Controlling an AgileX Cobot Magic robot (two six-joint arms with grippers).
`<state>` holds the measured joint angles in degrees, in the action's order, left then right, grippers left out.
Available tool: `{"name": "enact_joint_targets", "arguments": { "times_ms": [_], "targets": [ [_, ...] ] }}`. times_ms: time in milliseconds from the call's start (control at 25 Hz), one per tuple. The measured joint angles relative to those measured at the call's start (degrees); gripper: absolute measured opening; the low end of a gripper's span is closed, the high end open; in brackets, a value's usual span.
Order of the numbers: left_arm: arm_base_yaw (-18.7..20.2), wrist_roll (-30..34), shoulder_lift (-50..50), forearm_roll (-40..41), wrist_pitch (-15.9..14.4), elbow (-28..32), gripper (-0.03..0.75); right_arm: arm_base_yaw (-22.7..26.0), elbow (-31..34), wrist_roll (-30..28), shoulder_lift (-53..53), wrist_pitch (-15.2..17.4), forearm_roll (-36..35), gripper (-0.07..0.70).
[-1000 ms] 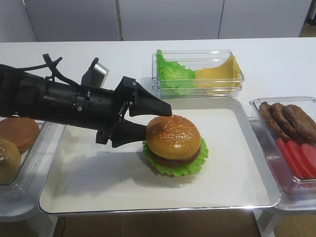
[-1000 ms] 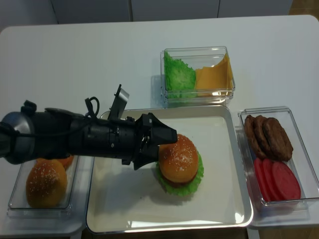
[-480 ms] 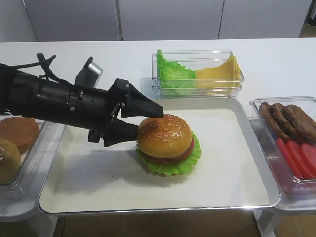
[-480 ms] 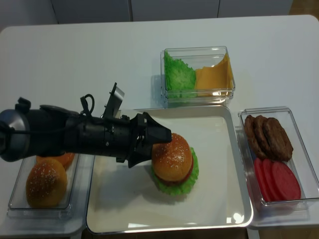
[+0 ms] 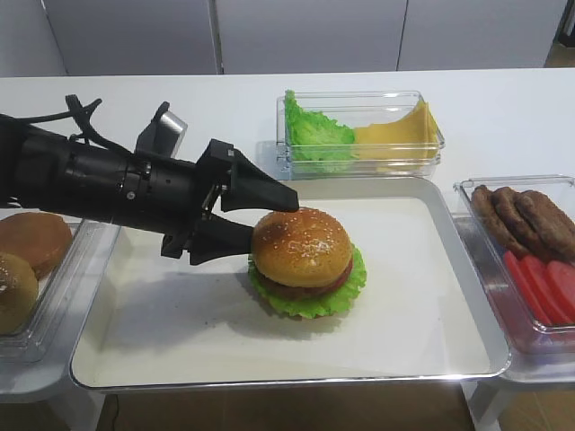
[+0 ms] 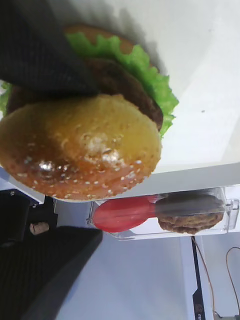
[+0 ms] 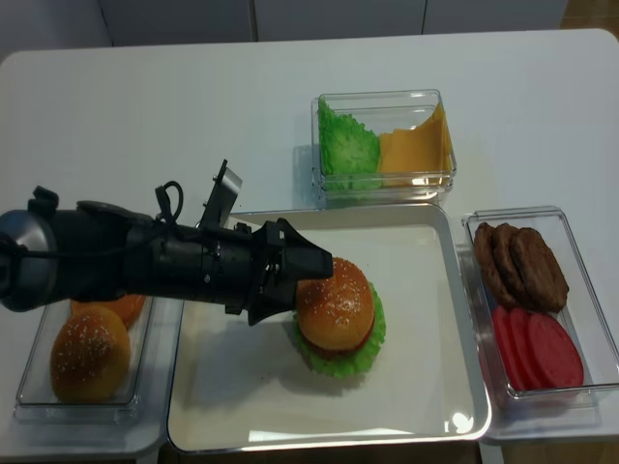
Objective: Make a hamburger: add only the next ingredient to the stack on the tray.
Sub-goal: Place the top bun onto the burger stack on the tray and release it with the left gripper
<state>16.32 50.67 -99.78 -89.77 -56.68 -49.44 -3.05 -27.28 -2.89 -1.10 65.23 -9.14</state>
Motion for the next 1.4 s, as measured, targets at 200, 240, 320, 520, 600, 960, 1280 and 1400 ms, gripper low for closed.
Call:
{"name": "enact_joint_targets", "arguments": {
  "times_ms": [200, 240, 320, 520, 600, 960, 1280, 1400],
  "targets": [
    [0.00, 0.82, 1.00, 0.35, 0.85, 0.00, 0.598, 0.00, 0.00, 0.00, 0.00, 0.00, 0.00, 0.432],
    [0.00, 0.93, 1.48, 0.48, 1.31, 0.00, 0.599, 0.00, 0.00, 0.00, 0.00, 0.00, 0.00, 0.431],
    [0.00, 0.82, 2.16, 1.14, 2.71, 0.00, 0.601, 0.00, 0.00, 0.00, 0.00, 0.00, 0.00, 0.432],
    [-0.13, -3.35, 2.88, 6.46, 4.34, 0.00, 0.602, 0.00, 0.00, 0.00, 0.00, 0.00, 0.00, 0.431],
    [-0.13, -4.65, 2.88, 8.80, 4.76, 0.00, 0.603, 0.00, 0.00, 0.00, 0.00, 0.00, 0.00, 0.431],
    [-0.13, -5.42, 5.66, 10.24, 7.08, 0.00, 0.603, 0.00, 0.00, 0.00, 0.00, 0.00, 0.00, 0.432],
    [-0.13, -9.06, 9.01, 16.34, 10.45, 0.00, 0.601, 0.00, 0.00, 0.00, 0.00, 0.00, 0.00, 0.431],
    [-0.13, -10.95, 11.14, 20.08, 11.90, 0.00, 0.597, 0.00, 0.00, 0.00, 0.00, 0.00, 0.00, 0.431]
  ]
}}
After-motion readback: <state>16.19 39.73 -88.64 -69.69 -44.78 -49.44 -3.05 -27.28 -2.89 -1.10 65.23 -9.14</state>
